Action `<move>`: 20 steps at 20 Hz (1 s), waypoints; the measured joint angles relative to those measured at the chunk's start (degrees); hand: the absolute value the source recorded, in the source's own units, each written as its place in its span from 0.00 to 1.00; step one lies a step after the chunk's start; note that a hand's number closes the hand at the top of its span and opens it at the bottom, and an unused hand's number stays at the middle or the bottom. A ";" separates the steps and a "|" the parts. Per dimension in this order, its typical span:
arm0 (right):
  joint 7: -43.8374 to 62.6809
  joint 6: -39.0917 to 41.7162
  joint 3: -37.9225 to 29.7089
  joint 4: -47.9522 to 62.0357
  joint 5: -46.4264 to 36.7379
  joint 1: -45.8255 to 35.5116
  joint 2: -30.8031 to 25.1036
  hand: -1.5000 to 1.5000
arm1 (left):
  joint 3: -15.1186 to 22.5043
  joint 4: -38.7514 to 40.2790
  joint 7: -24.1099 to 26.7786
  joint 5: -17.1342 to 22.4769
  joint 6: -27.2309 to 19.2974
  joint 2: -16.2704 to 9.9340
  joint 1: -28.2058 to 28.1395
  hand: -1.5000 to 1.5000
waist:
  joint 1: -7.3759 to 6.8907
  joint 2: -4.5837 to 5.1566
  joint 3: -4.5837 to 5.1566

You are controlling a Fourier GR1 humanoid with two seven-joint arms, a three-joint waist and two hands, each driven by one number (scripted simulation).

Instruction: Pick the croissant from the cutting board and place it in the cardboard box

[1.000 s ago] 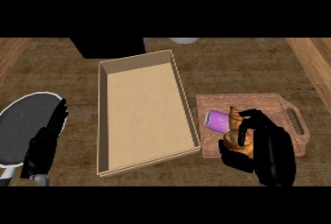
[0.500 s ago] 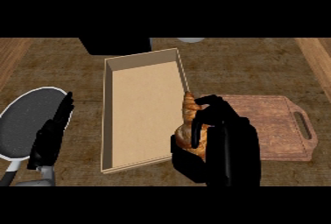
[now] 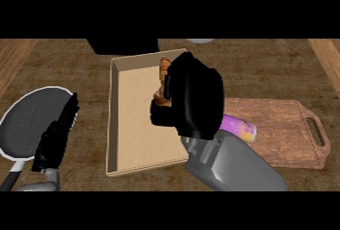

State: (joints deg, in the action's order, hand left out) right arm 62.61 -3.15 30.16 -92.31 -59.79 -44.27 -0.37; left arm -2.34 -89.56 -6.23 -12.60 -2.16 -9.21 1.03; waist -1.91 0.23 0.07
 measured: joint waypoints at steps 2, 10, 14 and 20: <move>-0.47 -1.80 -0.42 5.71 2.43 -2.53 0.02 1.00 | -0.02 0.18 0.32 0.06 0.38 -0.21 0.08 0.50 | -0.18 0.08 0.00; -3.30 -10.58 -1.13 26.89 12.28 -9.91 0.07 1.00 | -0.12 2.09 1.27 -0.12 0.52 0.04 1.37 0.50 | -0.81 0.34 -0.01; -5.20 -17.05 -1.61 35.34 16.87 -11.13 0.07 0.00 | 0.30 1.09 1.47 -0.15 0.87 0.11 0.66 0.50 | -1.56 0.52 -0.04; -8.40 -26.43 -0.27 45.24 24.10 -15.03 0.15 0.00 | 0.09 1.30 1.47 0.34 1.60 0.03 0.99 0.50 | -1.91 0.62 -0.05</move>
State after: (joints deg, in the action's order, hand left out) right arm 54.21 -29.57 29.89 -47.06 -35.69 -59.31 -0.22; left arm -2.25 -88.26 -4.76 -12.26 -0.56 -9.18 2.02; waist -3.82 0.85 0.02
